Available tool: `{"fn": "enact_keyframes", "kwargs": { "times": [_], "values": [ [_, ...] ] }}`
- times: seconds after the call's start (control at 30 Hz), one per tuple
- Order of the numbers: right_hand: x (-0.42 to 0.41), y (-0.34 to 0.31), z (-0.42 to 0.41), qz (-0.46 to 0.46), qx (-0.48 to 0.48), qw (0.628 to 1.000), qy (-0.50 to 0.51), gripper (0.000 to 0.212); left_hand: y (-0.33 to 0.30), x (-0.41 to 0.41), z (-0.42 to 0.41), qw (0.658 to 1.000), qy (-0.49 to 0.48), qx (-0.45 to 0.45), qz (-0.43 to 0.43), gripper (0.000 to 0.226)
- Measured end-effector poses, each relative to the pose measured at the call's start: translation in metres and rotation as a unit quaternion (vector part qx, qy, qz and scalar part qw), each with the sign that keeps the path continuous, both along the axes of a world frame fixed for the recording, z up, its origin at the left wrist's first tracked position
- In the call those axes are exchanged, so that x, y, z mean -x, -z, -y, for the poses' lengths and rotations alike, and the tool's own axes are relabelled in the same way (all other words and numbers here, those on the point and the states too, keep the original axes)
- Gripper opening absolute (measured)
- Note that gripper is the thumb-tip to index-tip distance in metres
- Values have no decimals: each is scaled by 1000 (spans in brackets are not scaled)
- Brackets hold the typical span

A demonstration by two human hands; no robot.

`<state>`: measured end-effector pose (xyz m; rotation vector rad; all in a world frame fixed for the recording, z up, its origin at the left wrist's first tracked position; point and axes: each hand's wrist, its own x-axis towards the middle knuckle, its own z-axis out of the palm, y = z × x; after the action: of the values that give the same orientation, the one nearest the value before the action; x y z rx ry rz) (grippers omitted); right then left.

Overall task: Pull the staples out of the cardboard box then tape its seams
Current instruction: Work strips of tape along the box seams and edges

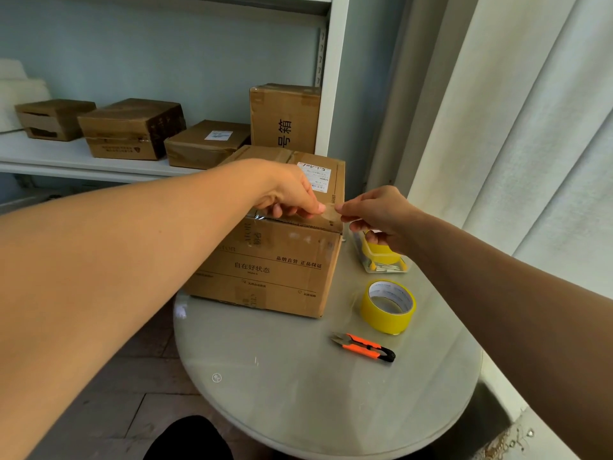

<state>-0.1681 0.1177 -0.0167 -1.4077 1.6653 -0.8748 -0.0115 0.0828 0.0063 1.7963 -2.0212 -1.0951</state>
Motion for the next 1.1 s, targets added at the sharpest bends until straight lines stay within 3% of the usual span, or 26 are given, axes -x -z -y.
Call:
{"fn": "enact_keyframes", "kwargs": {
  "times": [0.3, 0.5, 0.67, 0.8, 0.9, 1.1],
  "values": [
    [-2, 0, -2, 19, 17, 1000, 11, 42, -2, -6, -5, 1000, 0, 22, -5, 8],
    [-5, -3, -3, 4, 6, 1000, -6, 15, -2, -5, -7, 1000, -2, 15, -15, 14],
    [3, -12, -2, -32, 66, 997, 9, 15, 7, -16, 2, 992, -92, 85, -2, 40],
    [15, -21, -1, -8, -34, 999, 8, 25, 15, -16, -3, 985, -15, 171, -26, 20],
    [11, -16, 3, -28, -118, 992, -23, 27, 17, -7, -11, 986, 46, 141, -72, 16],
    [1, -7, 11, -34, -136, 990, -27, 24, 17, -8, -10, 991, 48, 110, -54, 21]
  ]
}}
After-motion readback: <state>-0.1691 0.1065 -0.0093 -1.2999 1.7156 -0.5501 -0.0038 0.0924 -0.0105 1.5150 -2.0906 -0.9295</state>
